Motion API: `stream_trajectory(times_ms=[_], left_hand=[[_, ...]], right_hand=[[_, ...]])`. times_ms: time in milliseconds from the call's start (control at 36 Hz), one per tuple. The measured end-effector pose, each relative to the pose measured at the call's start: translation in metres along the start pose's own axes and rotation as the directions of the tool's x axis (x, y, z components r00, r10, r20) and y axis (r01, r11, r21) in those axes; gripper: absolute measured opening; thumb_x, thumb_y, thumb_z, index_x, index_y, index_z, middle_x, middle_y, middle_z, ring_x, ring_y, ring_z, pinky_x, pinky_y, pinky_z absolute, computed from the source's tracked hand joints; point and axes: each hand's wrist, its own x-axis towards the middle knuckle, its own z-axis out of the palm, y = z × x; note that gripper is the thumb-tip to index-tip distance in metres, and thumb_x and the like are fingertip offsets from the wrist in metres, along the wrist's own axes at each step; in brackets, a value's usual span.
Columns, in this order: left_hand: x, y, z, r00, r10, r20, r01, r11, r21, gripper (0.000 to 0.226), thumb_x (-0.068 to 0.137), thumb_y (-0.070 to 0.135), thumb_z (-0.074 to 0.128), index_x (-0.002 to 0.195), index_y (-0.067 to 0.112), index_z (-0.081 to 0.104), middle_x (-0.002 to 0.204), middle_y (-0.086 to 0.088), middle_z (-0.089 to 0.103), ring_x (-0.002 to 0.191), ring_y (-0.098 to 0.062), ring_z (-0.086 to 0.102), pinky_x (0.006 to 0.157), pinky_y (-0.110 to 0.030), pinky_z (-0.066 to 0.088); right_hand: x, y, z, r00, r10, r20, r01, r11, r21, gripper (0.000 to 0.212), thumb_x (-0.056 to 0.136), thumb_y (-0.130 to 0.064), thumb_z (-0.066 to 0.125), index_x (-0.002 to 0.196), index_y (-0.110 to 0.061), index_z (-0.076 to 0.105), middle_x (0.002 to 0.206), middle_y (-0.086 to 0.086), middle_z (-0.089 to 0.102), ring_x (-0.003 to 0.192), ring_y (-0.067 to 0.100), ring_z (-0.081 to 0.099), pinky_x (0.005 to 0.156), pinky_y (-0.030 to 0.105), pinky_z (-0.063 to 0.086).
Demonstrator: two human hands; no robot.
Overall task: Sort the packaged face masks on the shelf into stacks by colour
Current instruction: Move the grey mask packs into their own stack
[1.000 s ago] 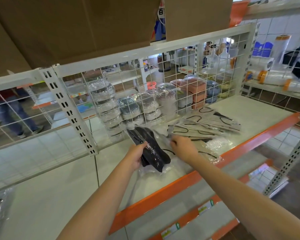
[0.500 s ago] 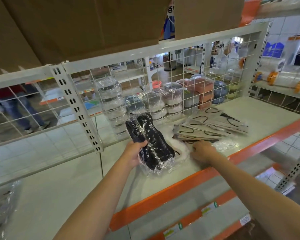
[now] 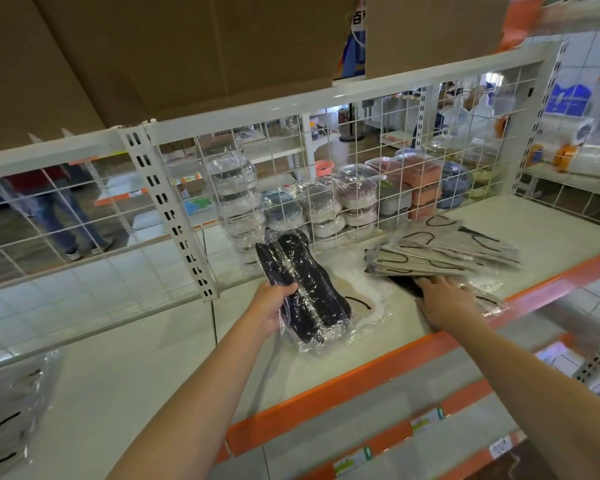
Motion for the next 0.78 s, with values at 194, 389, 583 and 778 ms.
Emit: stream_trajectory(times_ms=[194, 389, 583, 778], left_hand=[[-0.004, 0.001, -0.001, 1.000, -0.005, -0.007, 0.005, 1.000, 0.008, 0.023, 0.092, -0.006, 0.050, 0.112, -0.001, 0.059, 0.103, -0.013, 0.066, 0.087, -0.025, 0.062, 0.085, -0.042, 0.046], [-0.004, -0.005, 0.004, 0.997, -0.062, -0.038, 0.063, 0.998, 0.014, 0.028, 0.096, -0.002, 0.045, 0.122, -0.005, 0.053, 0.110, -0.020, 0.064, 0.078, -0.023, 0.060, 0.085, -0.040, 0.046], [-0.007, -0.007, 0.007, 0.972, -0.101, 0.212, 0.135, 0.979, -0.152, 0.056, 0.090, 0.058, 0.044, 0.105, 0.008, 0.064, 0.111, -0.018, 0.066, 0.107, -0.033, 0.061, 0.096, -0.048, 0.047], [-0.002, -0.006, -0.022, 0.996, 0.074, -0.040, -0.075, 0.996, -0.038, 0.023, 0.087, -0.005, 0.057, 0.109, -0.002, 0.061, 0.096, -0.014, 0.067, 0.082, -0.024, 0.064, 0.076, -0.036, 0.052]], right_hand=[[-0.007, -0.012, 0.001, 0.988, -0.124, -0.097, 0.105, 0.979, -0.177, 0.034, 0.092, -0.017, 0.048, 0.126, -0.019, 0.051, 0.132, 0.003, 0.045, 0.128, 0.021, 0.037, 0.101, 0.032, 0.035], [-0.017, -0.060, -0.024, 0.997, -0.065, -0.040, 0.076, 0.880, 0.469, 0.025, 0.096, -0.017, 0.041, 0.110, -0.005, 0.057, 0.114, 0.019, 0.060, 0.106, 0.032, 0.056, 0.077, 0.032, 0.039], [-0.053, -0.126, -0.053, 0.800, -0.597, -0.068, 0.447, 0.516, 0.731, 0.008, 0.094, -0.013, 0.051, 0.092, -0.018, 0.057, 0.079, -0.007, 0.056, 0.075, 0.010, 0.054, 0.071, 0.023, 0.039], [-0.049, -0.140, -0.054, 0.857, -0.509, -0.076, 0.338, 0.444, 0.830, 0.016, 0.086, -0.004, 0.059, 0.097, -0.010, 0.069, 0.106, 0.006, 0.068, 0.100, 0.019, 0.061, 0.094, 0.032, 0.047]])
